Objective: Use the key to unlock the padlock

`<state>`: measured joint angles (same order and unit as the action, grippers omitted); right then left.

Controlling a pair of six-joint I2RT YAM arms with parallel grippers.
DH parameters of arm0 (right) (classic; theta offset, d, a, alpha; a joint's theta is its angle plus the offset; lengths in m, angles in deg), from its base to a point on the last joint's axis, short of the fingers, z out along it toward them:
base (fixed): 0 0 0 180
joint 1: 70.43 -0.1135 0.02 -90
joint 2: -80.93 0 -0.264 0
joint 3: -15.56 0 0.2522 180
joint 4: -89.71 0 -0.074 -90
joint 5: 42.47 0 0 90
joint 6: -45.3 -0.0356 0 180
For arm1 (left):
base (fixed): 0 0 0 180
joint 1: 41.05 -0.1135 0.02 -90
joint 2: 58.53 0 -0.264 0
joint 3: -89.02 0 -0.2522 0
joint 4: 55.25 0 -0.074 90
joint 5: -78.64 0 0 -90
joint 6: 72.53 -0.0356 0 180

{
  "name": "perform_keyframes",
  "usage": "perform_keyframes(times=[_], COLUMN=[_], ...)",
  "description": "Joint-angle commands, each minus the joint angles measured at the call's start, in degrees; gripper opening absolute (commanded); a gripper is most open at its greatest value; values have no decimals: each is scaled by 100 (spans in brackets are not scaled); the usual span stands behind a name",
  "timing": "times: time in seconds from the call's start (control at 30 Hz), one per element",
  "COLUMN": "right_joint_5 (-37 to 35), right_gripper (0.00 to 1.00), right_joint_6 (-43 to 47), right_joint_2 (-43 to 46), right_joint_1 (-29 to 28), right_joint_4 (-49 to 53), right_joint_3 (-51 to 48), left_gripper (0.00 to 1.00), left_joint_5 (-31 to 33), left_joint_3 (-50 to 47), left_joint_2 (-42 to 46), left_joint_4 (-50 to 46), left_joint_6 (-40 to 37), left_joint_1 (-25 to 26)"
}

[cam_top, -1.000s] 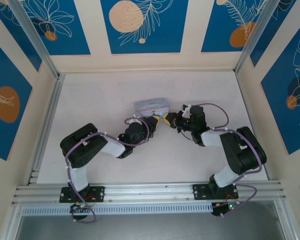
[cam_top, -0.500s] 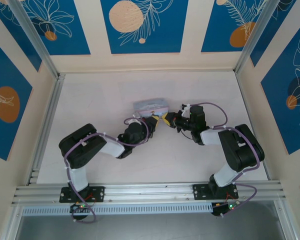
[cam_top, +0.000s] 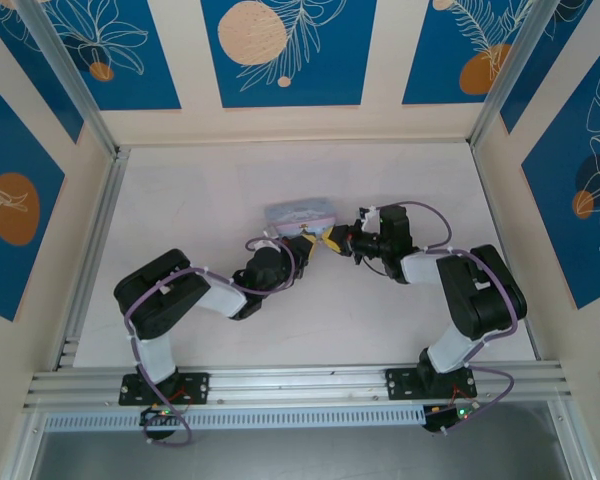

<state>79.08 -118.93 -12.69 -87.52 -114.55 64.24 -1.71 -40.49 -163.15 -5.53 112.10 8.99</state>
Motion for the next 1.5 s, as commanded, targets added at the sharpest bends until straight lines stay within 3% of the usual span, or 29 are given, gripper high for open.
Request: perform_keyframes(times=[0.0, 0.37, 0.93, 1.2, 1.47], right_joint_5=[808, 870, 1090, 1043, 787], right_gripper=[0, 0, 0, 0, 0], right_joint_6=[254, 1612, 1375, 702, 758], right_joint_2=[-50, 115, 81, 87, 257], right_joint_1=[-60, -11, 82, -10, -38], right_joint_4=[9, 1068, 1370, 812, 365], right_joint_3=[290, 671, 939, 622, 132], left_gripper=[0, 0, 0, 0, 0], left_joint_5=[-648, -714, -743, -747, -722], left_joint_3=[20, -16, -172, -84, 1], left_joint_2=[183, 222, 248, 264, 319], left_joint_4=[220, 222, 200, 201, 266], left_joint_6=[-200, -220, -288, -263, -169], left_joint_1=[157, 162, 155, 158, 161])
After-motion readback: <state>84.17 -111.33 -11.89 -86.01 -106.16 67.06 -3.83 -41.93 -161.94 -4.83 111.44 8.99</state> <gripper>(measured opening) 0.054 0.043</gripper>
